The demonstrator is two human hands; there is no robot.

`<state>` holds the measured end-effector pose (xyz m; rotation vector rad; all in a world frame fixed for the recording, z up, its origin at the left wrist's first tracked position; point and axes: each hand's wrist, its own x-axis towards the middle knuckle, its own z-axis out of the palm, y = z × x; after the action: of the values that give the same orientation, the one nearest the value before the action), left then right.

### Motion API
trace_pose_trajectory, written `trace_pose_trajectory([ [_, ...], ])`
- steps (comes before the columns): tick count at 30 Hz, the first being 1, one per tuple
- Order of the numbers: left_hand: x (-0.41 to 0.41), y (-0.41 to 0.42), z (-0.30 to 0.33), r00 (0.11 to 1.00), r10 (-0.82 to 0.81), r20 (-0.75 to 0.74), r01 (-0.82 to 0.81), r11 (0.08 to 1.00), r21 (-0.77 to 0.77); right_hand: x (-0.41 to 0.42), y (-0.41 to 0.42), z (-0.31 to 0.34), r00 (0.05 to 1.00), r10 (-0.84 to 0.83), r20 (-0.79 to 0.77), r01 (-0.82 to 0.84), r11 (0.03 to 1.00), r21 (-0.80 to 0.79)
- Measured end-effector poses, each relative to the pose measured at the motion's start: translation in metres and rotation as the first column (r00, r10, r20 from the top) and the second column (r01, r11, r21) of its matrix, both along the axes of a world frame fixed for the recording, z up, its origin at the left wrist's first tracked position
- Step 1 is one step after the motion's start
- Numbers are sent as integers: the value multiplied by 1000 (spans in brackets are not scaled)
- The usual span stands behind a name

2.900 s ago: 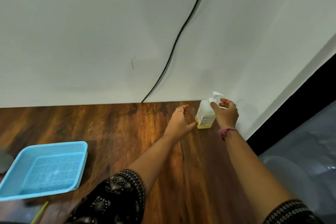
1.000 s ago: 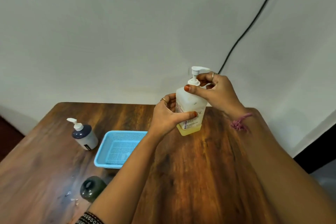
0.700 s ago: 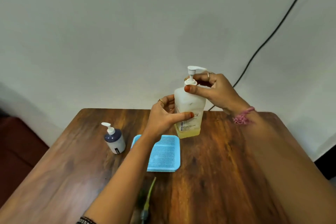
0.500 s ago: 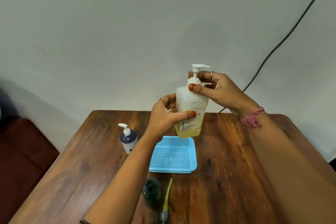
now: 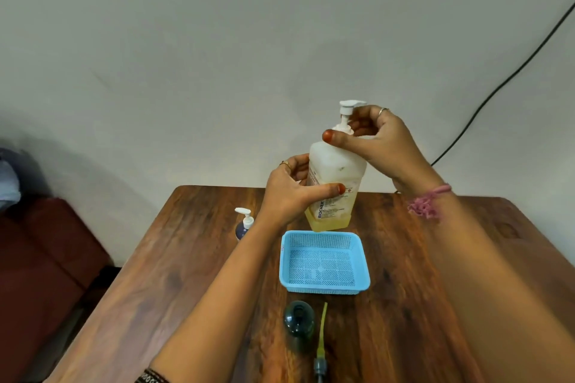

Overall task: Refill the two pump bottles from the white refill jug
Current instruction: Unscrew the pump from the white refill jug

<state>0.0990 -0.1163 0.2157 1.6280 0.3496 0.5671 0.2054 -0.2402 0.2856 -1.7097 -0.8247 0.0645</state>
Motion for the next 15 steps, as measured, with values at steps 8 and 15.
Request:
trace_pose_trajectory([
  [8,4,0,2,1000,-1,-7,1,1000,-5,2,-5,8,976,170,-139,-166,985,45],
  [15,13,-4,-3,1000,0,-3,-1,1000,-31,-3,-2,1,982,-171,80,174,984,-28],
])
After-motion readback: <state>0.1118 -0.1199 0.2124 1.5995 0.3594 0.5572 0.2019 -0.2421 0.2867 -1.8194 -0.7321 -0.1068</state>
